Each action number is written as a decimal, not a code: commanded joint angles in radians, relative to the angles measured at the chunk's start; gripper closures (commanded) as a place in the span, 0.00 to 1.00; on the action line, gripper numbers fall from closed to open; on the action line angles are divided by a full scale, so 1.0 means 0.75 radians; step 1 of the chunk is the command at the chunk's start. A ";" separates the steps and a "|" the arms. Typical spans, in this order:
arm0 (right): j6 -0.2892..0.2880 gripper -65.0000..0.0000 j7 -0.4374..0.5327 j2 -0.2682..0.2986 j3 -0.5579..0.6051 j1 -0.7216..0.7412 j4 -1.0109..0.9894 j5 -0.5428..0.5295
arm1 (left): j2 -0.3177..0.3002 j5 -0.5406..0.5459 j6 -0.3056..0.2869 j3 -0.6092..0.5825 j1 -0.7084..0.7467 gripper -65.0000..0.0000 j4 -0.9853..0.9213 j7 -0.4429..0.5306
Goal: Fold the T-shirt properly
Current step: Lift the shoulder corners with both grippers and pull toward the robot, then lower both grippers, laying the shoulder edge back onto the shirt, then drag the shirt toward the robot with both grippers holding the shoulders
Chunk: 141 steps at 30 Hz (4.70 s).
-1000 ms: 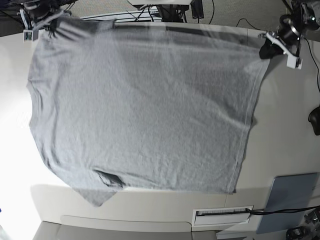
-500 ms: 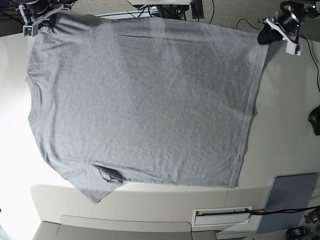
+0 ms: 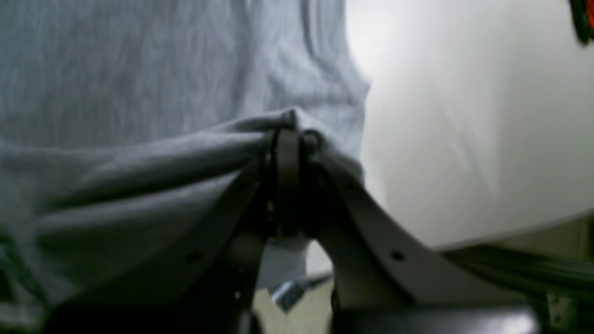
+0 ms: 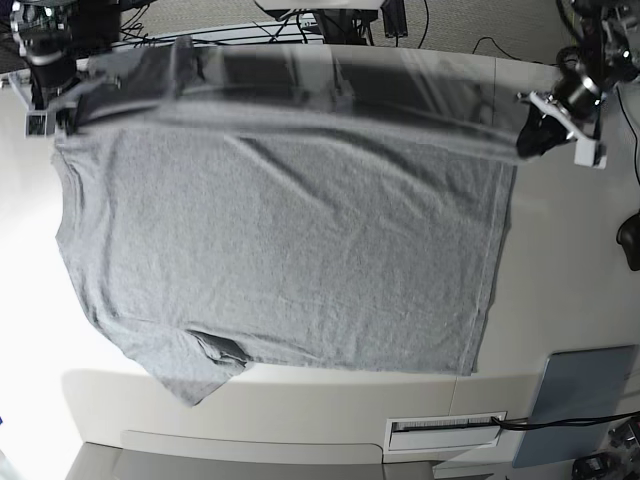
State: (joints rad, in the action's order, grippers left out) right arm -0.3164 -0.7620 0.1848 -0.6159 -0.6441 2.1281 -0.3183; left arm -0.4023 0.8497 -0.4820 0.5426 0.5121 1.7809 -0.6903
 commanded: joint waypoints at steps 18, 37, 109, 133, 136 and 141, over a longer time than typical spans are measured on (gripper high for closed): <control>0.083 1.00 0.065 0.086 0.168 0.305 -0.139 0.140 | -0.014 -0.178 0.145 -0.188 -0.306 1.00 -0.066 0.120; 0.080 1.00 0.110 0.124 0.345 0.530 -0.440 0.252 | -0.007 -0.219 0.111 -0.189 -0.477 1.00 -0.235 0.209; 0.115 1.00 0.100 0.252 0.348 0.477 -0.507 0.285 | 0.097 -0.433 -0.114 -0.189 -0.441 1.00 -0.418 0.234; -0.001 1.00 0.326 0.260 0.296 0.158 -0.795 0.286 | 0.116 -0.565 -0.051 -0.185 0.040 1.00 -0.289 0.401; -0.002 1.00 0.332 0.260 0.245 0.149 -0.795 0.286 | 0.115 -0.564 -0.047 -0.185 0.074 1.00 -0.197 0.490; -0.040 1.00 0.333 0.260 0.223 0.150 -0.794 0.286 | 0.115 -0.560 0.049 -0.185 -0.057 1.00 -0.156 0.435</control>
State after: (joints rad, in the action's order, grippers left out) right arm -0.3374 -0.4488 0.3706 -0.4442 -0.5159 1.5372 -0.1276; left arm -0.3023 0.4145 -0.4381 0.3988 0.4690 1.6444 -0.3885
